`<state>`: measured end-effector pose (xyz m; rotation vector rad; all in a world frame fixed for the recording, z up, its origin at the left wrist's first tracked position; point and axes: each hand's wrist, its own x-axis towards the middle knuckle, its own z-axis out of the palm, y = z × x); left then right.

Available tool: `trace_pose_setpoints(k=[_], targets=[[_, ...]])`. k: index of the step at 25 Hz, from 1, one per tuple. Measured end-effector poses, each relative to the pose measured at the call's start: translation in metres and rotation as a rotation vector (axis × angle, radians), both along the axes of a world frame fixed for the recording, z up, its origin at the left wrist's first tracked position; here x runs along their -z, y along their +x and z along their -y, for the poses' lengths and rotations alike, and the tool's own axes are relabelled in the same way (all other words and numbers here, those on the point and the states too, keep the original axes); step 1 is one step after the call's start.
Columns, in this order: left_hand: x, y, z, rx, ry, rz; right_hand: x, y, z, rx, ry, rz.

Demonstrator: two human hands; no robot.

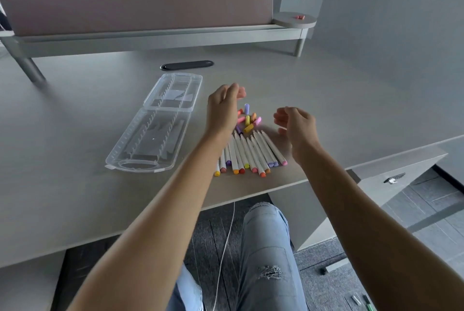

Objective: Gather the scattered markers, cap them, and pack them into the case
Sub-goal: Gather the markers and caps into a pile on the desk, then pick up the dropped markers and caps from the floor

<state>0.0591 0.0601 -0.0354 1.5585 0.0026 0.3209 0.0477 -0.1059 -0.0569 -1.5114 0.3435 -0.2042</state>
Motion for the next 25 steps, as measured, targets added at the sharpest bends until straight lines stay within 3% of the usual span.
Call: trace_pose_setpoints(k=[5,9,16,25], targets=[[-0.015,-0.110,0.038,0.117,-0.241,-0.073,-0.018,-0.129,0.036,0.079,0.269,0.038],[0.003,-0.196,0.053,0.382,-0.428,-0.239,0.002,-0.242,0.056,0.164,0.281,0.006],[0.078,-0.317,0.059,0.478,-0.398,-0.449,0.062,-0.388,0.068,0.302,0.327,-0.128],[0.117,-0.421,0.055,0.591,-0.322,-0.559,0.105,-0.502,0.034,0.366,0.424,-0.187]])
